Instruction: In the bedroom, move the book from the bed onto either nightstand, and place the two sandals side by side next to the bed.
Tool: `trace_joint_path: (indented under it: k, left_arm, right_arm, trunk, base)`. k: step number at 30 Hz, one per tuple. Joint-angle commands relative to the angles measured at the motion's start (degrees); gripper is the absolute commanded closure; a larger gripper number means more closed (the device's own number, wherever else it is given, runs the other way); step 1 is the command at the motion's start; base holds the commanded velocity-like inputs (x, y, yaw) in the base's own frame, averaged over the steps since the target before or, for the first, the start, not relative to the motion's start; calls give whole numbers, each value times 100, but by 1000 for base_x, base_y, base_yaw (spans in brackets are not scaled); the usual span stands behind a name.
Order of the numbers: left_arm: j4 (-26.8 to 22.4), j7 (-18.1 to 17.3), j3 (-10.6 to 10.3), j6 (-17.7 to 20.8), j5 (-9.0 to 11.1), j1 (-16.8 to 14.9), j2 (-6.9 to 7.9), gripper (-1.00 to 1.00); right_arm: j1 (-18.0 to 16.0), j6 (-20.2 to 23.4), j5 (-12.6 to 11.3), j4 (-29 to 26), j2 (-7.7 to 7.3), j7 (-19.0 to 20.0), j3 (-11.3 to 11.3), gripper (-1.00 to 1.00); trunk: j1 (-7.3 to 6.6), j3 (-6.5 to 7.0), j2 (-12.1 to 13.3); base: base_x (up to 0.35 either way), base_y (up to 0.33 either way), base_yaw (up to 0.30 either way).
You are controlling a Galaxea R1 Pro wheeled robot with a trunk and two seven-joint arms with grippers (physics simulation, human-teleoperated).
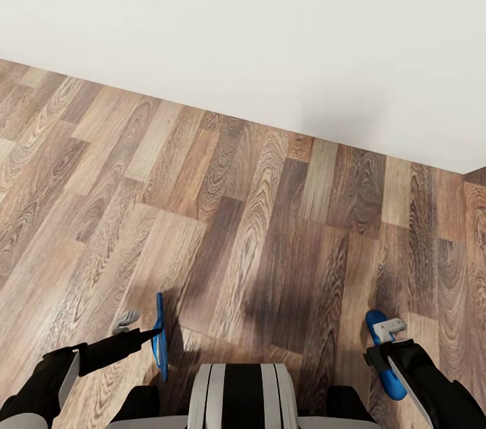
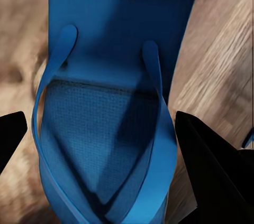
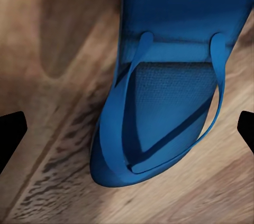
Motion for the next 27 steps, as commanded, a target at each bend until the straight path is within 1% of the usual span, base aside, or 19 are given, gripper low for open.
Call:
trace_joint_path:
  k: [1,2,4,7,10,13,16,19,25,27]
  left_arm:
    - [-38,-113,30,17,-57,0,-69,100]
    - [-131,-386,26,31,-62,0,-69,100]
    - [-196,-746,25,43,-72,0,-58,100]
    - [-225,-1099,23,123,-78,0,-37,100]
    - [-235,-1547,22,316,-87,0,-24,100]
    - [-235,-1754,22,365,-89,0,-7,100]
    - [-233,-1946,20,383,-83,0,59,100]
    - [-232,-2198,18,392,-94,0,85,100]
    - [-249,-2239,13,400,-94,0,53,100]
    - [-257,-2235,13,407,-89,-6,19,100]
  right_arm:
    - [-2,30,29,-7,-6,13,15,-100]
    - [-2,31,29,-8,-6,13,14,-100]
    - [-2,31,29,-7,-6,12,13,-100]
    - [-2,31,29,-7,-6,13,12,-100]
    - [-2,31,29,-6,-6,12,12,-100]
    - [-2,31,29,-6,-6,11,12,-100]
    - [-2,31,29,-6,-6,10,12,-100]
    - [-2,31,29,-6,-6,9,16,-100]
    - [-2,31,29,-8,-6,13,12,-100]
    - [-2,31,29,-7,-6,13,12,-100]
  trunk:
    - [1,-3,-1]
    - [1,-3,-1]
    - [1,-3,-1]
    - [1,-3,-1]
    - [1,-3,-1]
    - [1,-3,-1]
    - [1,-3,-1]
    - [1,-3,-1]
    - [1,-3,-1]
    - [1,-3,-1]
  base:
    - [0,0,0]
    - [0,0,0]
    - [0,0,0]
    - [0,0,0]
    - [0,0,0]
    - [0,0,0]
    - [0,0,0]
    - [0,0,0]
    - [0,0,0]
    - [0,0,0]
